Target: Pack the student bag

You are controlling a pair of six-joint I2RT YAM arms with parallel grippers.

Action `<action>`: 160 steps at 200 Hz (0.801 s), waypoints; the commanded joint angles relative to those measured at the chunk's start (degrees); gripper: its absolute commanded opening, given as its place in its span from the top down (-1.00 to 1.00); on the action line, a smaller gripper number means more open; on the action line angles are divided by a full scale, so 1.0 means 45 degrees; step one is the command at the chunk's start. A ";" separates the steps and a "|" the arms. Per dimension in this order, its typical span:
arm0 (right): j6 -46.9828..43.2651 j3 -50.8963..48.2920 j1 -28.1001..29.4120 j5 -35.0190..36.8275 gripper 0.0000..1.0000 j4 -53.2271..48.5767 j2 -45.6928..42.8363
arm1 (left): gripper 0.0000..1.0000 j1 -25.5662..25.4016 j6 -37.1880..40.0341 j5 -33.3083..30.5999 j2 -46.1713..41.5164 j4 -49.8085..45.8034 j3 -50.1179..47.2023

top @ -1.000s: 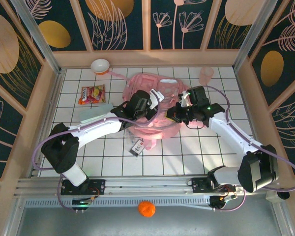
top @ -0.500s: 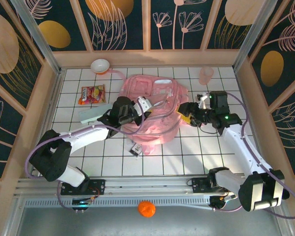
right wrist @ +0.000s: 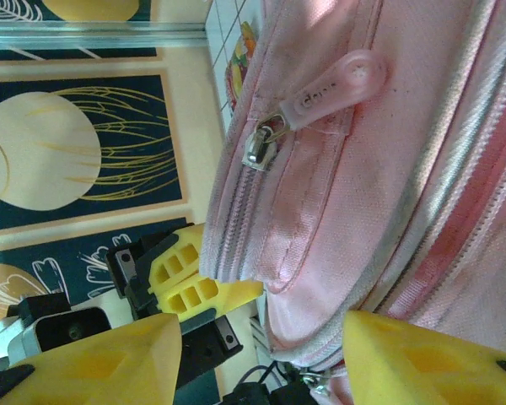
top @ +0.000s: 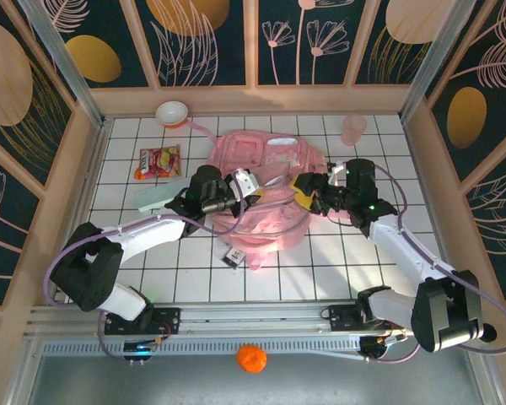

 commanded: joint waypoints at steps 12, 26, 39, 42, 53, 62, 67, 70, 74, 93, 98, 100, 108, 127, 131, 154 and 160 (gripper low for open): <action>0.0584 0.0018 0.0313 0.0652 -0.12 0.1154 0.0599 | 1.00 -0.0042 0.0513 0.1409 -0.0755 0.2075 0.0141; 0.0594 0.0040 0.0345 0.0835 -0.22 0.1030 0.0648 | 1.00 -0.0041 0.0468 0.1161 -0.0700 0.2062 0.0228; 0.0436 0.0041 0.0322 0.1160 -0.30 0.0547 0.0519 | 1.00 -0.0042 0.0462 0.0743 -0.0638 0.2054 0.0248; 0.0385 0.0041 0.0310 0.1224 -0.31 0.0437 0.0471 | 1.00 -0.0042 0.0479 0.0713 -0.0638 0.2093 0.0230; 0.0223 -0.0128 0.0263 0.1403 -0.35 -0.0053 0.0319 | 1.00 -0.0042 0.0522 0.0739 -0.0634 0.2218 0.0201; 0.0260 -0.0381 0.0216 0.1458 -0.35 -0.0173 0.0192 | 1.00 -0.0042 0.0439 0.0878 -0.0629 0.2286 0.0233; 0.0354 -0.0550 0.0186 0.1459 -0.36 -0.0092 0.0134 | 1.00 -0.0042 0.0391 0.0977 -0.0603 0.2308 0.0261; 0.0438 -0.0629 0.0183 0.1459 -0.36 0.0006 0.0086 | 1.00 -0.0030 0.0365 0.1040 -0.0595 0.2325 0.0278; 0.0547 -0.0753 0.0172 0.1441 -0.35 0.0204 0.0063 | 1.00 -0.0040 0.0331 0.1137 -0.0564 0.2344 0.0296; 0.1031 -0.0950 0.0190 0.1291 -0.35 0.1276 0.0091 | 1.00 -0.0042 0.0357 0.1370 -0.0506 0.2349 0.0317; 0.1118 -0.0938 0.0215 0.1222 -0.35 0.1527 0.0165 | 1.00 -0.0042 0.0385 0.1422 -0.0513 0.2349 0.0316; 0.1130 -0.0922 0.0220 0.1190 -0.33 0.1588 0.0211 | 1.00 -0.0042 0.0394 0.1439 -0.0519 0.2335 0.0326; 0.1179 -0.0848 0.0259 0.1030 -0.27 0.2011 0.0368 | 1.00 -0.0042 0.0493 0.1541 -0.0521 0.2279 0.0316; 0.1318 -0.0627 0.0406 0.0837 -0.20 0.2729 0.0716 | 1.00 -0.0042 0.0845 0.1831 -0.0521 0.1911 0.0380; 0.1366 -0.0582 0.0417 0.0816 -0.20 0.2789 0.0780 | 1.00 -0.0042 0.0912 0.1881 -0.0521 0.1840 0.0394; 0.1511 -0.0447 0.0479 0.0805 -0.13 0.3212 0.0960 | 1.00 -0.0042 0.1347 0.1934 -0.0528 0.1493 0.0415; 0.1590 -0.0481 0.0495 0.0829 -0.08 0.3347 0.0974 | 1.00 -0.0042 0.1470 0.2023 -0.0539 0.1384 0.0433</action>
